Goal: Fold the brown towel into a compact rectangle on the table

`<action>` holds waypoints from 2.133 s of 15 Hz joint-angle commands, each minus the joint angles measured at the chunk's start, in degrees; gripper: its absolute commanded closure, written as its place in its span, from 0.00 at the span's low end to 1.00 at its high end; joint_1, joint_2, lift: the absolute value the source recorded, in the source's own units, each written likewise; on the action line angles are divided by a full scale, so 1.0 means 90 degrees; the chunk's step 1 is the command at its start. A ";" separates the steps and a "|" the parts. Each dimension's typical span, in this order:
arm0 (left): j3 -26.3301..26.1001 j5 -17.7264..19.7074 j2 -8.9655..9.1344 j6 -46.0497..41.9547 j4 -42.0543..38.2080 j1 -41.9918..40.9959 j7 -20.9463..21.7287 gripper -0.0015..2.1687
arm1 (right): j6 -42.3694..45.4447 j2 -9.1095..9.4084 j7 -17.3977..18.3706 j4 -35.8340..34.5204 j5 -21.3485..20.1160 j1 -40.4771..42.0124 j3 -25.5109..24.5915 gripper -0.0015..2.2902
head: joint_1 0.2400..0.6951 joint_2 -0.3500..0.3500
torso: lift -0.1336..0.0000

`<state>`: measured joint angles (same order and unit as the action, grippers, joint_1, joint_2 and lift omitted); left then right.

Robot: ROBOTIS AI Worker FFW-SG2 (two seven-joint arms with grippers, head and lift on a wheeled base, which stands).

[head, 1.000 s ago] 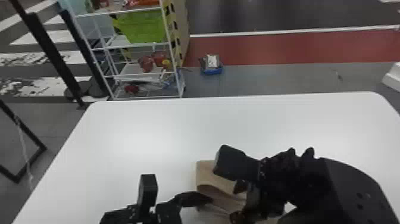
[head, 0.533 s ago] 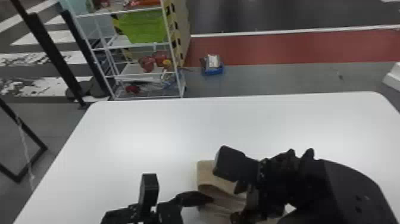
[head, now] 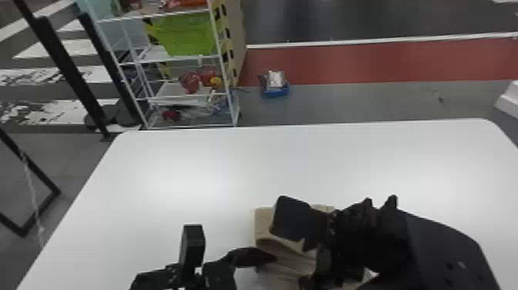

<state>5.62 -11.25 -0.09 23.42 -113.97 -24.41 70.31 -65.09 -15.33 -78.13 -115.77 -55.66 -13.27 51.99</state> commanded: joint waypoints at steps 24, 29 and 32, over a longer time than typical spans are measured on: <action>0.0000 -0.0019 0.0026 -0.0008 0.0016 0.0026 0.0020 0.04 | 0.0264 0.0053 -0.0021 0.0285 -0.0583 0.0010 0.0268 0.36 | 1.00 0.73 | 0.08; -0.0010 -0.0019 0.0026 -0.0008 0.0016 0.0036 0.0039 0.04 | 0.0400 0.0044 -0.0021 0.0275 -0.0466 -0.0029 0.0141 0.53 | 1.00 0.73 | 0.08; 0.0000 -0.0019 0.0026 -0.0008 0.0007 0.0026 0.0059 0.04 | 0.0459 0.0044 -0.0021 0.0227 -0.0329 -0.0059 0.0014 0.53 | 1.00 0.72 | 0.08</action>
<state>5.54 -11.43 -0.09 23.34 -113.82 -24.12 70.78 -61.09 -14.93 -78.13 -113.46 -59.18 -13.58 52.61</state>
